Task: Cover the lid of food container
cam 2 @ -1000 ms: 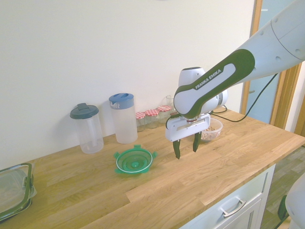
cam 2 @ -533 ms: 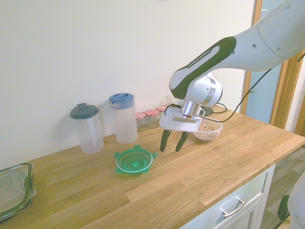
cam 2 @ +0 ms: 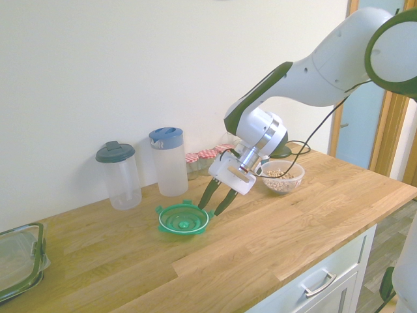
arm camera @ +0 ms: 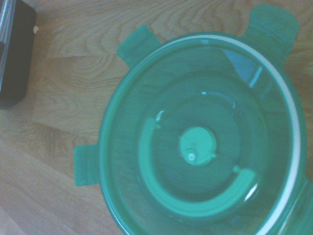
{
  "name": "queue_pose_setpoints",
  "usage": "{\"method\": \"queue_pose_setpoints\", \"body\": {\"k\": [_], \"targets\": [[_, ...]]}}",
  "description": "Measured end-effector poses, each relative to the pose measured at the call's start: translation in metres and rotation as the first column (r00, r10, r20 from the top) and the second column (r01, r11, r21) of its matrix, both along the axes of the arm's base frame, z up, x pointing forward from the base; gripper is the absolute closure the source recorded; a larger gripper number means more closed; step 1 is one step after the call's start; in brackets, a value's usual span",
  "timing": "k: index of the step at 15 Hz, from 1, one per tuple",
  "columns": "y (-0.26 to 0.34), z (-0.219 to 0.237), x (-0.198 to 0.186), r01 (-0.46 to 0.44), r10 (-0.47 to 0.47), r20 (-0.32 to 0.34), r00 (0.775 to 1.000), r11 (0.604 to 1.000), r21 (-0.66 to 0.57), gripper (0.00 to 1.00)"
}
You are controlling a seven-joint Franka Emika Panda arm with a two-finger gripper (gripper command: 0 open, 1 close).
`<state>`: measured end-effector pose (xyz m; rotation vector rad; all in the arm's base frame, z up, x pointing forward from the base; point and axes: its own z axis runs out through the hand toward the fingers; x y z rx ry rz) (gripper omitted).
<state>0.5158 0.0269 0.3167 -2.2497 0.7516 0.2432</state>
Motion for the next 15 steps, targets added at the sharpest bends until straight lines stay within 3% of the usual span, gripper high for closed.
{"method": "queue_pose_setpoints", "body": {"k": [15], "targets": [[0.037,-0.031,0.008,0.082,-0.076,-0.041,0.996,0.982,0.17,0.0]]}}
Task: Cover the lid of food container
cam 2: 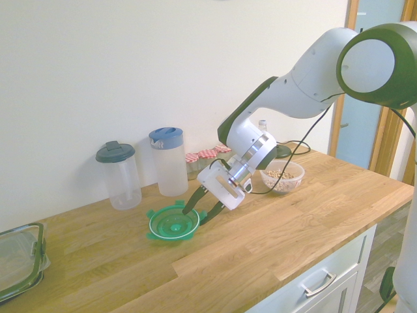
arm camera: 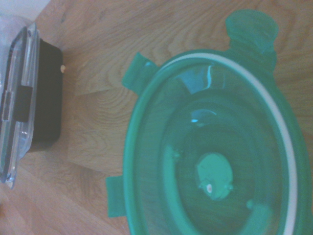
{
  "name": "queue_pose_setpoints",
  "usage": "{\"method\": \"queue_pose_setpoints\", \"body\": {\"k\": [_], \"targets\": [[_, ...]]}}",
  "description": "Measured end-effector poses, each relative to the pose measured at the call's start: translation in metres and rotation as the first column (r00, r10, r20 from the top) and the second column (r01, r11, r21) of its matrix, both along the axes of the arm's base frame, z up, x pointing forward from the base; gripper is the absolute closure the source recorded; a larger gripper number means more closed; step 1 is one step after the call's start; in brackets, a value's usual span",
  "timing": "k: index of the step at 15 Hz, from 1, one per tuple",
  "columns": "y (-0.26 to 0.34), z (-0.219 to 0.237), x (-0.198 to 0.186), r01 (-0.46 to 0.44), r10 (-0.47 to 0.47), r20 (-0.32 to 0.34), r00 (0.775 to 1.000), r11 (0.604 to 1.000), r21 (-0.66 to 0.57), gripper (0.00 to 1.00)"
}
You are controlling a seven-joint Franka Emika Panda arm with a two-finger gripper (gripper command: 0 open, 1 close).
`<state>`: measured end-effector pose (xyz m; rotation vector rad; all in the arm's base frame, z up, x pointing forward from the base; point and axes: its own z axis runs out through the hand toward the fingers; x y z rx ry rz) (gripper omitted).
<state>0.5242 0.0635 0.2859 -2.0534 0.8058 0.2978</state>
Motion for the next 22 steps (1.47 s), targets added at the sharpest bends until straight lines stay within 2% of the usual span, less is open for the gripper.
{"method": "queue_pose_setpoints", "body": {"k": [1,15,22], "targets": [[0.007,-0.001,0.0,-0.002,0.002,-0.001,1.0,1.0,0.006,1.0],[0.013,-0.011,0.002,0.004,-0.004,-0.011,1.0,1.0,-0.016,1.0],[0.01,-0.012,0.01,0.06,-0.062,-0.033,0.998,0.996,-0.067,1.0]]}}
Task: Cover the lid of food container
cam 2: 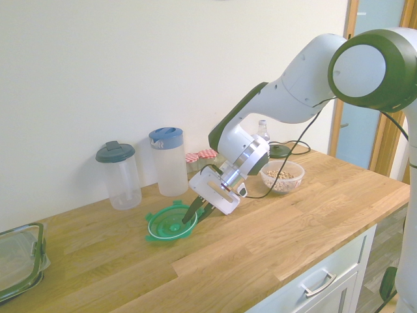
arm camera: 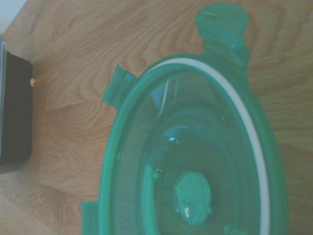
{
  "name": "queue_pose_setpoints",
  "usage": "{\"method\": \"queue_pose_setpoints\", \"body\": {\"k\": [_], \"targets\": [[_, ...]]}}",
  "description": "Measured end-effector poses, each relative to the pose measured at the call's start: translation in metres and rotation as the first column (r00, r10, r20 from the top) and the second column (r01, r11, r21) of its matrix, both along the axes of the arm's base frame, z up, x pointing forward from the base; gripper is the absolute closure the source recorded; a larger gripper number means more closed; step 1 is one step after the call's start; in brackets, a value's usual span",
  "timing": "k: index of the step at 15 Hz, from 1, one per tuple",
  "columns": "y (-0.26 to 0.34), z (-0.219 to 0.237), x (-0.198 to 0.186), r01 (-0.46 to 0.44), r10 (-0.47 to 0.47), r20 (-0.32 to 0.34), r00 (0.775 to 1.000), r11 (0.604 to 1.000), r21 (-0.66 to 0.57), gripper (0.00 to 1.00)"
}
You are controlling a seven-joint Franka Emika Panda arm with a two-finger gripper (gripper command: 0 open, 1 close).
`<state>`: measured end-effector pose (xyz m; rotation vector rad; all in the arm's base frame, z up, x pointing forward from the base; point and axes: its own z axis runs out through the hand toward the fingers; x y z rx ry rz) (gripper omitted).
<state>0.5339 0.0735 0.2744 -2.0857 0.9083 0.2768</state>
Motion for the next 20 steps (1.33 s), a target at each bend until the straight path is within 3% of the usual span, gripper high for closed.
{"method": "queue_pose_setpoints", "body": {"k": [8,12,16,20], "targets": [[-0.015,0.003,0.004,-0.029,0.028,-0.015,0.999,0.999,-0.042,1.0],[-0.031,0.075,0.012,-0.106,0.107,0.002,0.994,0.982,-0.156,1.0],[-0.052,0.184,-0.022,-0.195,0.187,-0.06,0.981,0.885,-0.423,1.0],[-0.105,0.303,-0.062,-0.194,0.175,-0.097,0.98,0.714,-0.673,1.0]]}}
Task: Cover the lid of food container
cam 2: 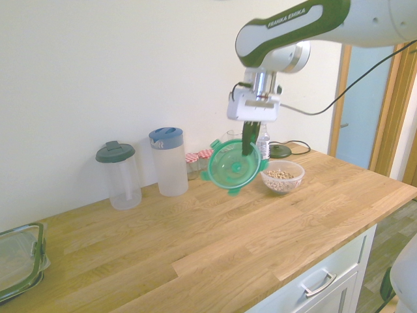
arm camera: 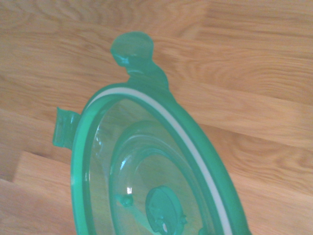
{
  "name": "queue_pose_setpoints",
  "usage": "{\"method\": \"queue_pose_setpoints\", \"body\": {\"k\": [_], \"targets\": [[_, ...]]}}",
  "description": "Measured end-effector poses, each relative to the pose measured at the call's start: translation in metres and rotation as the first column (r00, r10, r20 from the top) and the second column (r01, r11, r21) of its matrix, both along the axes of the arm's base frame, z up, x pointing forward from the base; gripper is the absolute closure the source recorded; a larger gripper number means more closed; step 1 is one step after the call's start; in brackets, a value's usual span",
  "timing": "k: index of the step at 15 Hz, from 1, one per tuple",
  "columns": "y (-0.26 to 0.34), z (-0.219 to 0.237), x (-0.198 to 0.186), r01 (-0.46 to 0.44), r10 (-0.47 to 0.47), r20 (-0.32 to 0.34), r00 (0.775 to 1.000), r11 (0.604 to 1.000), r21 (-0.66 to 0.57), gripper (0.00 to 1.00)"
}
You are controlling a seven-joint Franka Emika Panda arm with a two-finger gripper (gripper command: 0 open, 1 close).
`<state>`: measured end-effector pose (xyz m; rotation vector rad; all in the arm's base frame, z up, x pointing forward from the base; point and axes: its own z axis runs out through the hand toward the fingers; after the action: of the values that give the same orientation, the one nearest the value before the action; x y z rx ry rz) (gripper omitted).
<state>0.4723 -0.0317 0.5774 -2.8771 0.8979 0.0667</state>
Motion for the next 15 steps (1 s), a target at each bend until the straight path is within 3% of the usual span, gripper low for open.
{"method": "queue_pose_setpoints", "body": {"k": [3,7,11,15], "targets": [[-0.012,0.045,0.001,-0.008,0.018,0.043,0.999,0.976,-0.218,1.0],[-0.037,0.062,0.029,-0.01,0.046,0.061,0.997,0.876,-0.482,1.0],[-0.043,0.05,0.053,0.013,0.045,0.063,0.997,0.709,-0.706,1.0],[-0.048,0.022,0.052,0.072,-0.014,0.075,0.997,0.499,-0.863,1.0]]}}
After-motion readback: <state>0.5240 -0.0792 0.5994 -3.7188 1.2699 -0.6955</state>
